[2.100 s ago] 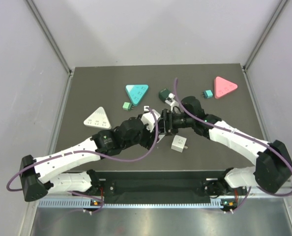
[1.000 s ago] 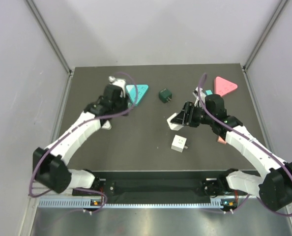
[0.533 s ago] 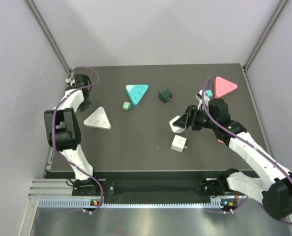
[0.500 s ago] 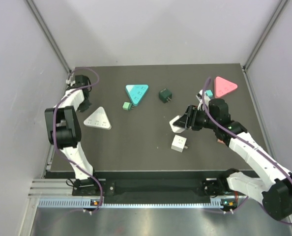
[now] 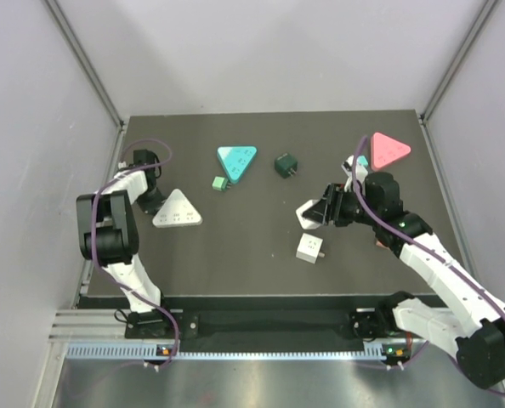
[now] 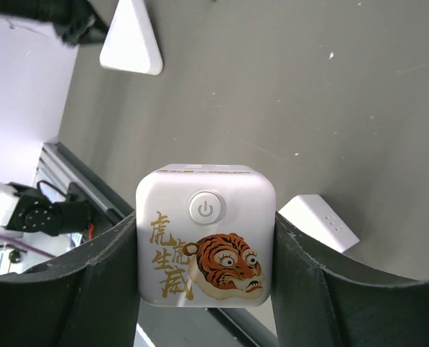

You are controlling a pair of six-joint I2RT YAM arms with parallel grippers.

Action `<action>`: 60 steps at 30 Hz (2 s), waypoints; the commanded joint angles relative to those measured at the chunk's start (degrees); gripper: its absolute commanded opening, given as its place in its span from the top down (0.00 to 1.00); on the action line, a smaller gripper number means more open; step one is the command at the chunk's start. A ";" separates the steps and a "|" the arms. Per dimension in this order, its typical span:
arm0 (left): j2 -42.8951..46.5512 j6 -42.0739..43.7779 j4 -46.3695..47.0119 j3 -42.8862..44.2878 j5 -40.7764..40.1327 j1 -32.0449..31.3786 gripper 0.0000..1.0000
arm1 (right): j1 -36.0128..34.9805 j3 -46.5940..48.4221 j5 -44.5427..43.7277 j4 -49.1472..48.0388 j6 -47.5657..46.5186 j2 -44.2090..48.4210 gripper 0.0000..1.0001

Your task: Insert the plug

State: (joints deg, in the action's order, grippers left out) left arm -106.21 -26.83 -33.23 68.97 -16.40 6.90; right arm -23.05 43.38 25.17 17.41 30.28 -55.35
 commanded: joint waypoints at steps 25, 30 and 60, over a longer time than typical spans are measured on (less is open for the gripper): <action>24.82 -4.02 -3.07 -12.11 14.45 -8.83 0.19 | -31.87 27.89 -33.95 -30.41 -23.49 -39.19 1.00; 26.14 -4.10 -4.99 -9.30 16.94 -7.25 0.15 | -33.03 34.05 -33.79 -29.10 -26.50 -46.41 1.00; 19.37 -12.90 -1.92 -13.51 23.26 4.71 0.17 | -30.48 44.51 -21.57 -23.56 -26.68 -62.42 1.00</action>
State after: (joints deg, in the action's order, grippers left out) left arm -89.25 -40.47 -36.53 54.68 6.46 11.44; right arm -54.46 84.86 0.91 -3.33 3.60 -117.86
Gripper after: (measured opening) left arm 0.832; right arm 0.588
